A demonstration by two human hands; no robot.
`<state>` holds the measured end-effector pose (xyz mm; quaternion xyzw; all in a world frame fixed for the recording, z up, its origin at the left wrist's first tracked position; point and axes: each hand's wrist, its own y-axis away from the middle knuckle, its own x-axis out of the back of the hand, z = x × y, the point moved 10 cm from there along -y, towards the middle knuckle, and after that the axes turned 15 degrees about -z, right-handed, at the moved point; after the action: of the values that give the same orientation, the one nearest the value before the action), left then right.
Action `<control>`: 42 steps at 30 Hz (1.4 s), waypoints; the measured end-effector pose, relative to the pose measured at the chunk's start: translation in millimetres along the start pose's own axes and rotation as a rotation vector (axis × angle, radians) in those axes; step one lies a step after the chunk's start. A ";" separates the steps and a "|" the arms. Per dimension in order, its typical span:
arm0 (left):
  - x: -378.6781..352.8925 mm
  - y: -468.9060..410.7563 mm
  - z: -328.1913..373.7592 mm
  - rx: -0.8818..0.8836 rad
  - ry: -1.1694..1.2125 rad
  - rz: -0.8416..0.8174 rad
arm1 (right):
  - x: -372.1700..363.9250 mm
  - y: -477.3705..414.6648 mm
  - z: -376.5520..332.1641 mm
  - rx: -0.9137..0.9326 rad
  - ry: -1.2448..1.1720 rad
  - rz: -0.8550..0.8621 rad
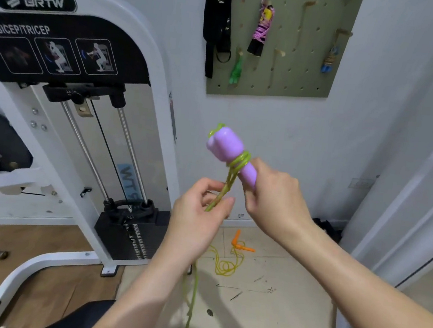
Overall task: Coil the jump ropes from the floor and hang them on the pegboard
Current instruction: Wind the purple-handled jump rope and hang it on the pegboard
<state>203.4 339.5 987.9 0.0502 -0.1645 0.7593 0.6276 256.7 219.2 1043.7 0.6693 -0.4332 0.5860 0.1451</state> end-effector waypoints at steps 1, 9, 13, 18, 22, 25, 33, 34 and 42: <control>2.4 0.0 5.6 -0.041 -0.163 0.008 | -2.6 -5.7 6.4 -0.030 -0.107 -0.047; 14.8 -3.0 30.6 0.000 -0.667 -0.077 | -9.0 -14.5 11.9 -0.094 0.088 -0.209; -7.8 6.0 58.8 -0.148 -1.312 -0.056 | -13.3 -19.9 -2.9 -0.111 0.291 -0.263; -21.2 11.5 72.3 -0.391 -1.582 -0.160 | -27.8 -21.6 -5.2 -0.122 0.466 -0.490; -35.5 20.5 83.1 -0.629 -1.598 -0.253 | -49.8 -15.2 -20.4 -0.048 0.585 -0.687; -18.2 13.7 84.0 -0.675 -1.475 -0.296 | -52.5 -10.0 -35.2 0.061 0.661 -0.709; 5.1 -8.8 62.1 -0.203 -0.717 -0.698 | -42.8 28.5 -82.0 0.615 0.864 -0.557; 6.9 -12.0 57.8 -0.132 -0.577 -0.709 | -35.8 29.2 -84.3 0.663 0.854 -0.479; 2.1 -22.0 33.7 -0.017 -0.023 -0.730 | -2.3 32.4 -85.4 0.884 0.663 -0.120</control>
<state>219.9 334.5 1024.3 0.1089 -0.1493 0.4831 0.8558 176.3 261.2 1054.6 0.4699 -0.0385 0.8818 0.0123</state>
